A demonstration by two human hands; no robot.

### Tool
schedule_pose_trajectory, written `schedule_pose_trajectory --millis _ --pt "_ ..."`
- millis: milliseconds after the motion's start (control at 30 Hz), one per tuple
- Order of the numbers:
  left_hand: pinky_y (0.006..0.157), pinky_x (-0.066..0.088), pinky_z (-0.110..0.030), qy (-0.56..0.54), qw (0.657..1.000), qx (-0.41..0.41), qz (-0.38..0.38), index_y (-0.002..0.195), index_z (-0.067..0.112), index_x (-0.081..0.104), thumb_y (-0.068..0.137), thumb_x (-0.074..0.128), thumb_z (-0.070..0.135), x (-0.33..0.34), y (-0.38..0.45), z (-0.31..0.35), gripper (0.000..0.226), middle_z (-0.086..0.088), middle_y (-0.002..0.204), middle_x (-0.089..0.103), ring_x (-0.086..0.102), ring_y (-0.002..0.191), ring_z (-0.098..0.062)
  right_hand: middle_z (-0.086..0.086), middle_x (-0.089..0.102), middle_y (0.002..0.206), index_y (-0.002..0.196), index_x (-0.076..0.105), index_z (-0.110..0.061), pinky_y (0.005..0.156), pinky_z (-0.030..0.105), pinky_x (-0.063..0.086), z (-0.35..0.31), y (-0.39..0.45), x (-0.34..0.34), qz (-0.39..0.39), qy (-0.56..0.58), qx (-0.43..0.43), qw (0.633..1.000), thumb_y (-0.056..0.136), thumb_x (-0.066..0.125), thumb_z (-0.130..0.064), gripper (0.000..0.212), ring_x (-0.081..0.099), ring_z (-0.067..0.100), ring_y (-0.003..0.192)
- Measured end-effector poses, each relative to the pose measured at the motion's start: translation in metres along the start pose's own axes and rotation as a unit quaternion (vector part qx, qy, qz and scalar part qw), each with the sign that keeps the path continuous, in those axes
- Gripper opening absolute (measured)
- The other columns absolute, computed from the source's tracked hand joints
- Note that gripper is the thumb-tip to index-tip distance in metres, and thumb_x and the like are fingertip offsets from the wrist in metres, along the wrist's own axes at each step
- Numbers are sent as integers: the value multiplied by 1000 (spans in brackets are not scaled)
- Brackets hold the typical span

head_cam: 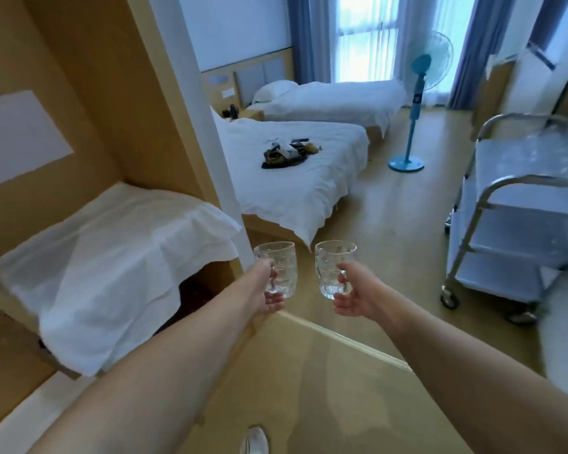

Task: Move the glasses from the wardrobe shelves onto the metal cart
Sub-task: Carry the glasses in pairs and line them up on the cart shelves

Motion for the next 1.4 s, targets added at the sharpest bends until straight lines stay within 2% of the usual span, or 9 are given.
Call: schedule_pose_trajectory --millis 167,267,433,600,700,1000,1200,1267,1400 --pt "98 55 -44 49 994 -1 -97 109 10 60 103 48 40 58 60 39 33 -21 112 60 61 103 -32 11 47 76 92 49 -15 61 35 52 -25 33 -40 93 36 6 995 100 45 -42 28 45 19 52" --pt "87 58 -42 70 988 -20 -133 116 10 60 100 49 39 79 93 67 35 -23 122 60 62 114 -33 8 43 70 87 45 -16 52 32 47 -44 50 -47 136 78 3 988 100 44 -40 27 41 18 44" --pt "88 55 -41 49 981 -20 -186 105 12 56 100 48 38 109 136 119 28 -22 119 57 57 99 -31 15 52 83 93 49 -12 64 38 51 -78 67 -55 200 121 -5 972 102 44 -39 29 51 22 65" --pt "74 52 -39 49 970 -29 -236 102 13 53 100 47 34 137 172 151 21 -19 106 52 53 89 -29 13 53 77 93 49 -13 60 35 52 -83 83 -64 255 165 15 953 99 46 -38 26 49 21 57" --pt "71 52 -40 68 966 -51 -246 99 13 54 100 48 35 158 189 154 23 -20 110 51 53 94 -30 15 54 80 92 50 -12 63 35 53 -84 89 -74 278 178 27 943 99 46 -39 28 49 22 59" --pt "87 52 -42 119 947 -100 -280 94 16 53 101 44 35 265 230 163 23 -26 123 51 55 100 -35 16 55 86 94 51 -11 67 39 53 -112 137 -153 310 218 38 924 100 46 -40 29 53 25 69" --pt "75 53 -42 132 950 -76 -274 92 17 54 99 45 36 365 253 206 22 -24 128 52 58 102 -35 18 57 95 101 52 -11 64 38 55 -144 184 -232 305 241 47 920 99 44 -38 28 56 26 73" --pt "73 53 -42 138 949 -65 -278 95 17 55 98 46 35 398 256 224 21 -23 125 54 59 102 -34 18 56 95 104 53 -10 68 40 55 -160 195 -260 310 244 48 918 99 43 -35 27 56 26 73" --pt "86 53 -42 143 950 -49 -274 96 15 55 102 43 37 446 269 244 26 -21 106 55 57 87 -31 15 52 86 101 51 -9 66 38 53 -192 213 -305 326 229 31 917 101 42 -36 28 52 24 69"
Point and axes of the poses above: each hand's wrist, its own y-axis towards the middle knuckle, its own x-axis out of the palm, z = x × y, the point moved 8 cm from there along y, towards the middle knuckle
